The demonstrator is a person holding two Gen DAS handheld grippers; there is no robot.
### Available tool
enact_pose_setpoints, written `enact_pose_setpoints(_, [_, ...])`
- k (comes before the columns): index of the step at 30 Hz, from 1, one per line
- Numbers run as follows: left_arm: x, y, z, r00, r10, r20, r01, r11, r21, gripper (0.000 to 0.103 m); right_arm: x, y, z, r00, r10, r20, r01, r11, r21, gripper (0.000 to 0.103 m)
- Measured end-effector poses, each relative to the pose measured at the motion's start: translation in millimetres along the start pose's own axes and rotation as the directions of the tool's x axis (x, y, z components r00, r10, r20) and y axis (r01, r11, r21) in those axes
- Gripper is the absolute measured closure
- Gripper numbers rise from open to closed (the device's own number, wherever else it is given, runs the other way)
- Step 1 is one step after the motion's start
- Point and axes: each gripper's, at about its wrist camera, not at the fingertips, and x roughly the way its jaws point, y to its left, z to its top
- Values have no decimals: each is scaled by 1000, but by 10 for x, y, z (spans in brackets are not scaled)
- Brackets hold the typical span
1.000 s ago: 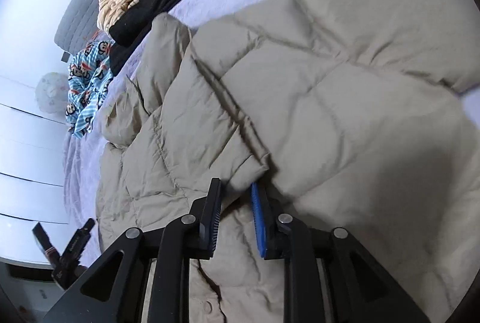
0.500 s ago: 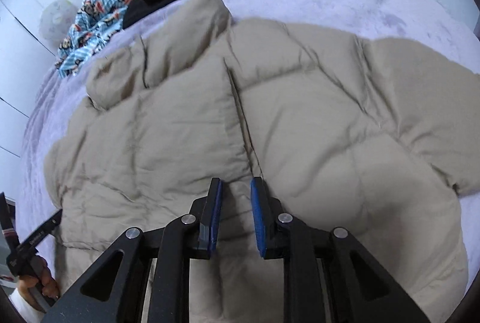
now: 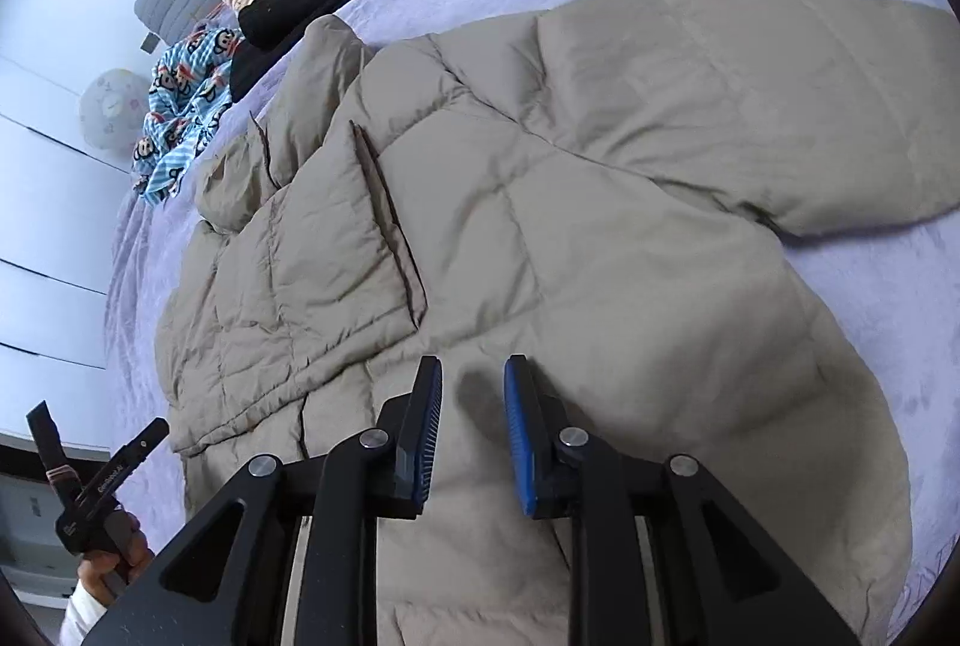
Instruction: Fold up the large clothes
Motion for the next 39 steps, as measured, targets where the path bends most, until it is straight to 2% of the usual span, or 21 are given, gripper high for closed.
enact_pose_setpoints(2, [-9,-300,-102,1000,-24,-15,24,999,33,17,-72,-99,-50,1000,8,0,-8,1000,28,53])
enact_pose_setpoints(9, [-65,-1285,-370,995,-82,-61,89,988,129,17,-390,-587,-159,1000,24,6,-25,995,100,51])
enact_pose_setpoints(15, [-160,-1844,-394,995,-75,-66,87,977,196,17,-680,-1041,-91,999,20,48,-28,985,173,36])
enact_pose_setpoints(17, [-171,-1944,-396,994,-79,-71,92,975,203,17,-756,-1222,-56,998,25,59,-37,977,210,30])
enact_pose_setpoints(20, [-171,-2098,-391,993,-85,-77,99,975,200,16,-858,-1485,6,997,25,78,-45,965,257,29])
enact_pose_setpoints(21, [-170,-2160,-395,994,-78,-72,92,974,207,10,-885,-1557,24,996,26,82,-47,962,269,29])
enact_pose_setpoints(22, [-156,-2211,-389,995,-68,-69,82,973,216,0,-911,-1653,47,996,29,86,-53,957,287,27])
enact_pose_setpoints(23, [-159,-2264,-396,997,-61,-56,72,972,224,0,-931,-1725,61,996,32,88,-57,952,301,18])
enact_pose_setpoints(29, [-71,-2580,-414,995,-58,-76,76,962,261,0,-1005,-2157,198,994,25,109,-65,926,373,17])
enact_pose_setpoints(32, [-30,-2688,-414,995,-58,-87,79,961,266,0,-1042,-2400,266,989,24,148,-84,904,419,17])
enact_pose_setpoints(34, [-6,-2761,-413,996,-40,-79,61,958,280,0,-1066,-2577,341,981,37,192,-122,883,453,13])
enact_pose_setpoints(35, [7,-2788,-411,996,-33,-77,54,957,285,0,-1071,-2654,386,977,50,207,-143,874,465,1])
enact_pose_setpoints(39, [59,-2870,-407,993,-56,-106,84,955,284,0,-1087,-2872,557,964,66,256,-192,842,504,0])
